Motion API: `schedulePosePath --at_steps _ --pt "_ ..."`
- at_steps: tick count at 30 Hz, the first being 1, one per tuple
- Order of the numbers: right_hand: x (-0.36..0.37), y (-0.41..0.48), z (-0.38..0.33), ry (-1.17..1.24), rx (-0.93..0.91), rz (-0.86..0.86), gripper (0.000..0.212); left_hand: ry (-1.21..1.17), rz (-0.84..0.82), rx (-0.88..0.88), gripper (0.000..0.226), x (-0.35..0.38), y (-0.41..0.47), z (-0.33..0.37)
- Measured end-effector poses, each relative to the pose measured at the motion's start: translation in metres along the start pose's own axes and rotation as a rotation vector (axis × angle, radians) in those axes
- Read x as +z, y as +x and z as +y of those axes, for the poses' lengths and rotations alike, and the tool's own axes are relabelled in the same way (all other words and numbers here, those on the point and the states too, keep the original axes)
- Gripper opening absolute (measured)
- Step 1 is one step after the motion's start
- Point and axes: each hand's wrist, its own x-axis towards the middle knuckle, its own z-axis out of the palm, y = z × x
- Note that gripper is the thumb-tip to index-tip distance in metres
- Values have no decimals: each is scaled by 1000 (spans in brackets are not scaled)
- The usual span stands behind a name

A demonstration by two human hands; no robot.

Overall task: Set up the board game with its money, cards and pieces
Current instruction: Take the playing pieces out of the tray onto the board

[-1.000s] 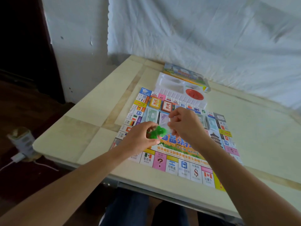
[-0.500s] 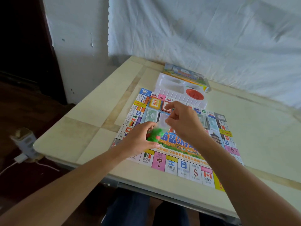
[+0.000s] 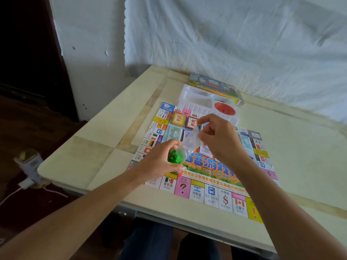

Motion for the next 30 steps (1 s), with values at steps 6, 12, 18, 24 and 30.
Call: schedulePosePath --at_steps 6,12,18,24,30 --pt "-8 0 7 120 8 26 27 -27 -40 -36 69 -4 2 2" --pt "-14 -7 22 570 38 176 31 -814 97 -128 44 -22 11 32" --pt "-8 -2 48 776 165 219 25 -900 114 -20 35 -19 46 52" --pt "-9 32 69 860 252 135 23 -537 162 37 26 -18 94 53" --pt "-12 112 91 730 243 165 29 -331 89 45 34 -39 175 43"
